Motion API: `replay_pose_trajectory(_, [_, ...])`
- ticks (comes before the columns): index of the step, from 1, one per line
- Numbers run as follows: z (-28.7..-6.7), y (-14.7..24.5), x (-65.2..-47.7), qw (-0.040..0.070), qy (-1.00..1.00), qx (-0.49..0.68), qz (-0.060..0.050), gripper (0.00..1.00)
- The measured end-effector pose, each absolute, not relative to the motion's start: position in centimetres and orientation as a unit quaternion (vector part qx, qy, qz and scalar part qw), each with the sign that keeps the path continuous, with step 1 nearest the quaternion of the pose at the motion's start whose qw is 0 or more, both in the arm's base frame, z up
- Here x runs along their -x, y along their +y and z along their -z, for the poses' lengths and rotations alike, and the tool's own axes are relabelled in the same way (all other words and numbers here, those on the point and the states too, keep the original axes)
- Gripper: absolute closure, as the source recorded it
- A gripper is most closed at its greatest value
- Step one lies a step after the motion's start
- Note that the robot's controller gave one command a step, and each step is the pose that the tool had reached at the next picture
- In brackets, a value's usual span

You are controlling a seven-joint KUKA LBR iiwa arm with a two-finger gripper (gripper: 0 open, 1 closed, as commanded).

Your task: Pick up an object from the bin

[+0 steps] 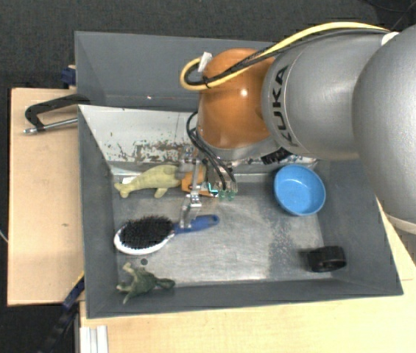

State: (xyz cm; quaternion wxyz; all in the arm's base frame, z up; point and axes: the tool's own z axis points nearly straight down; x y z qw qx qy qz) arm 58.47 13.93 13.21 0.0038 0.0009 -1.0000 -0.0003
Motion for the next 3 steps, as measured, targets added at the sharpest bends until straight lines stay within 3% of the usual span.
replay_pose_trajectory(1, [-7.2,12.2,-55.9,-0.004,-0.999,-0.047,0.002,0.0])
replay_pose_trajectory(2, [-10.2,14.6,-56.5,-0.004,-0.982,-0.189,0.001,0.0])
replay_pose_trajectory(3, [-11.4,12.0,-56.2,-0.002,-0.984,-0.181,0.0,0.0])
